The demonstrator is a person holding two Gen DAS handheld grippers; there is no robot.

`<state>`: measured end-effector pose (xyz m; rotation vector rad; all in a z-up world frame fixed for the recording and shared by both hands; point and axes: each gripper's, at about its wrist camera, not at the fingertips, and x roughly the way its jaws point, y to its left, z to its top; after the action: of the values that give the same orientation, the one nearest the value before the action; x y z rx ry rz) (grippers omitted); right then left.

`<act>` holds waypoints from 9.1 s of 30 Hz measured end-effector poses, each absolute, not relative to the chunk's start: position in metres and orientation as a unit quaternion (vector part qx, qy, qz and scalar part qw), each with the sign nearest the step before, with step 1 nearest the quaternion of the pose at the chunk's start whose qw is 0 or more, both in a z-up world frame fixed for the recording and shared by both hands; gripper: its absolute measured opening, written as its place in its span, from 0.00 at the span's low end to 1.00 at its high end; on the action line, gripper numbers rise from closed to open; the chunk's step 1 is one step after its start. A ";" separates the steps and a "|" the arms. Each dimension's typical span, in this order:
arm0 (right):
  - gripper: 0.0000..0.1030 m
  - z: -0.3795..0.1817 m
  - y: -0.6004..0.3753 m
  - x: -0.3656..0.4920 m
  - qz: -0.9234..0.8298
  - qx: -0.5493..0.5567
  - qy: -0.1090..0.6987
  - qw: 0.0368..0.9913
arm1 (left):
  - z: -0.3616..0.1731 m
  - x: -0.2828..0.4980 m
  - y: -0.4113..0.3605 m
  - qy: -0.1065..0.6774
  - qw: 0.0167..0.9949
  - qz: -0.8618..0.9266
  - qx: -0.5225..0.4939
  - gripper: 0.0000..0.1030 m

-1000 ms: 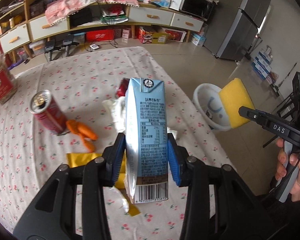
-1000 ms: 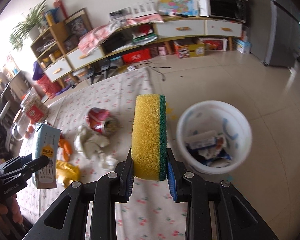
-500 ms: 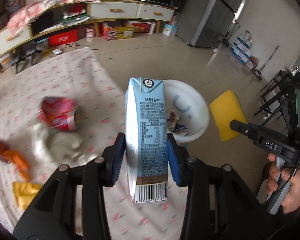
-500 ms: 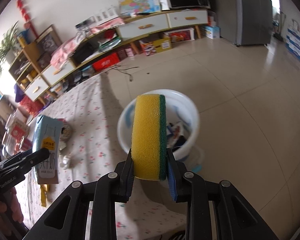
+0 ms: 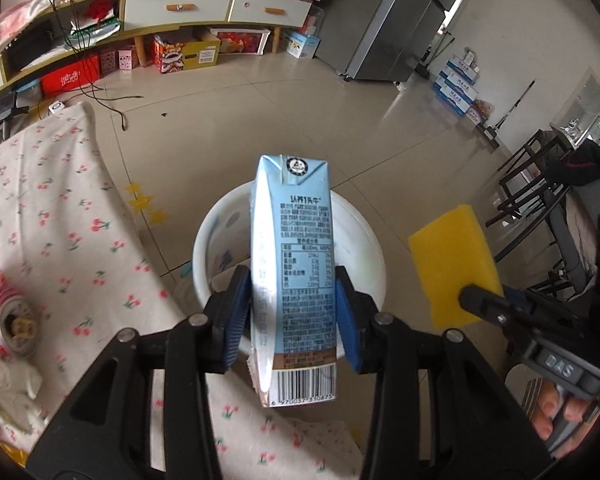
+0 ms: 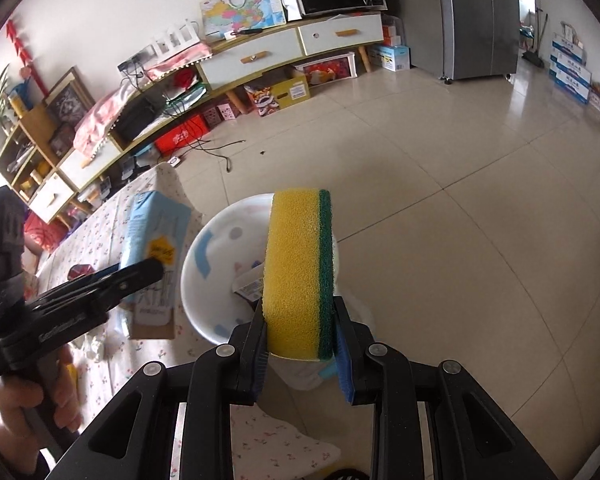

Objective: Collect trash
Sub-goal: 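Carry carton and sponge to the white bin while the left gripper drops the carton in, then release the yellow-green sponge into the white bin with the right gripper, then grasp the yellow snack bag on the table with the left gripper, then lift the yellow snack bag with the left gripper while the right gripper grasps the crumpled white plastic bag, then carry both bags to the white bin while the left gripper drops the yellow bag in, then release the white plastic bag into the white bin with the right gripper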

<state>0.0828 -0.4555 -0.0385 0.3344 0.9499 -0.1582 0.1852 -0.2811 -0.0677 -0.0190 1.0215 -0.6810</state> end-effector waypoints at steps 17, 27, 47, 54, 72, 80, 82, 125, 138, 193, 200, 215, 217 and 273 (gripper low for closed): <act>0.28 -0.043 -0.458 0.099 -0.087 0.162 0.462 0.867 | -0.058 0.174 -0.258 0.474 0.833 -0.286 -0.005 0.74; 0.28 -0.052 -0.437 0.123 -0.077 0.142 0.480 0.862 | -0.044 0.159 -0.200 0.463 0.856 -0.226 0.032 0.85; 0.71 -0.052 -0.410 0.128 -0.081 0.134 0.498 0.853 | -0.033 0.129 -0.086 0.464 0.869 -0.169 0.032 0.97; 0.76 -0.043 -0.386 0.121 -0.067 0.114 0.497 0.858 | -0.037 0.115 -0.043 0.472 0.867 -0.153 0.040 0.98; 0.81 -0.050 -0.300 0.113 -0.012 0.051 0.522 0.851 | -0.092 0.099 0.015 0.566 0.811 -0.142 -0.030 0.99; 0.81 -0.059 -0.288 0.116 -0.004 0.041 0.536 0.843 | -0.110 0.097 0.013 0.570 0.806 -0.154 -0.049 0.96; 0.81 -0.060 -0.285 0.118 -0.003 0.039 0.537 0.843 | -0.111 0.099 0.012 0.562 0.812 -0.152 -0.045 0.89; 0.81 -0.062 -0.269 0.123 0.008 0.030 0.541 0.841 | -0.095 0.138 -0.051 0.495 0.832 -0.221 0.114 0.76; 0.81 -0.060 -0.233 0.138 0.035 0.013 0.538 0.842 | -0.076 0.111 -0.015 0.512 0.832 -0.212 0.026 0.40; 0.38 -0.077 -0.098 0.185 0.140 -0.030 0.517 0.844 | -0.062 0.094 0.092 0.496 0.860 -0.093 -0.081 0.40; 0.38 -0.054 -0.132 0.169 0.126 -0.016 0.495 0.859 | -0.054 0.096 0.068 0.485 0.864 -0.109 -0.076 0.40; 0.38 -0.036 -0.254 0.146 0.049 0.039 0.473 0.879 | -0.045 0.119 -0.012 0.477 0.863 -0.160 -0.029 0.40; 0.38 -0.036 -0.274 0.141 0.036 0.048 0.471 0.880 | -0.046 0.123 -0.024 0.479 0.861 -0.167 -0.025 0.40; 0.41 -0.052 -0.455 0.127 -0.075 0.155 0.468 0.867 | -0.045 0.182 -0.247 0.482 0.828 -0.283 0.032 0.75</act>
<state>0.1267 -0.4545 -0.0520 0.3254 0.9797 -0.1575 0.1824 -0.2471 -0.0451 0.0684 1.0243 -0.6015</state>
